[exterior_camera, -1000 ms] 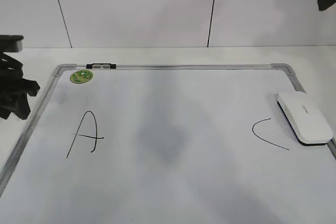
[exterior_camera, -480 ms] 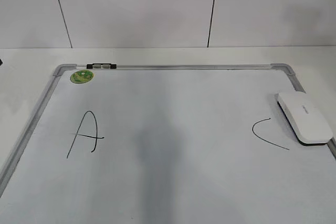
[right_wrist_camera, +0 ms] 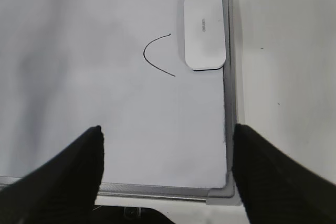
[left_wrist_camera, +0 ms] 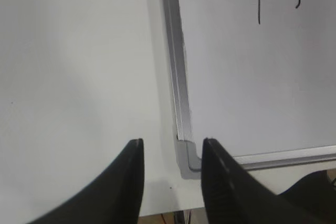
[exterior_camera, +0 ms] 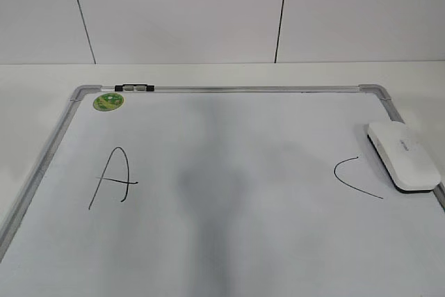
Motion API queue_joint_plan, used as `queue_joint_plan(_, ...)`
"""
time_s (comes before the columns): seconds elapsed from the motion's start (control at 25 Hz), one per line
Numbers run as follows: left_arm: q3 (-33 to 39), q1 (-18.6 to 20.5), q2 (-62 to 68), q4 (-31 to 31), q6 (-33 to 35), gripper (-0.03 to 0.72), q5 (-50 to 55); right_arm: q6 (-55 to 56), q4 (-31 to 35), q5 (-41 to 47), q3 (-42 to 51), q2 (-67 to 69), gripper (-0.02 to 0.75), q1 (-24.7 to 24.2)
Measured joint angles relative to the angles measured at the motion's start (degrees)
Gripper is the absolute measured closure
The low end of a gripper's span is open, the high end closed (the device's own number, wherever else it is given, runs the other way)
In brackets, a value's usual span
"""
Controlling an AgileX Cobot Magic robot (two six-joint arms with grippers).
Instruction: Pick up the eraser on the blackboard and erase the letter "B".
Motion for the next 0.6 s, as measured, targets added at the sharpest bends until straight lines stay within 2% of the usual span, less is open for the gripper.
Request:
queue_joint_plan(0.2,6.9,0.0,-14.3,-0.1,0.0,0.413,0.5,0.0,-0.1,0.1,7.6,-11.1,0.152,0.0)
queue_joint_plan(0.6,16.0,0.0,-46.1,0.9,0.0,0.416,2.0,-0.8,-1.6,0.4,20.0,-28.1,0.153,0.0)
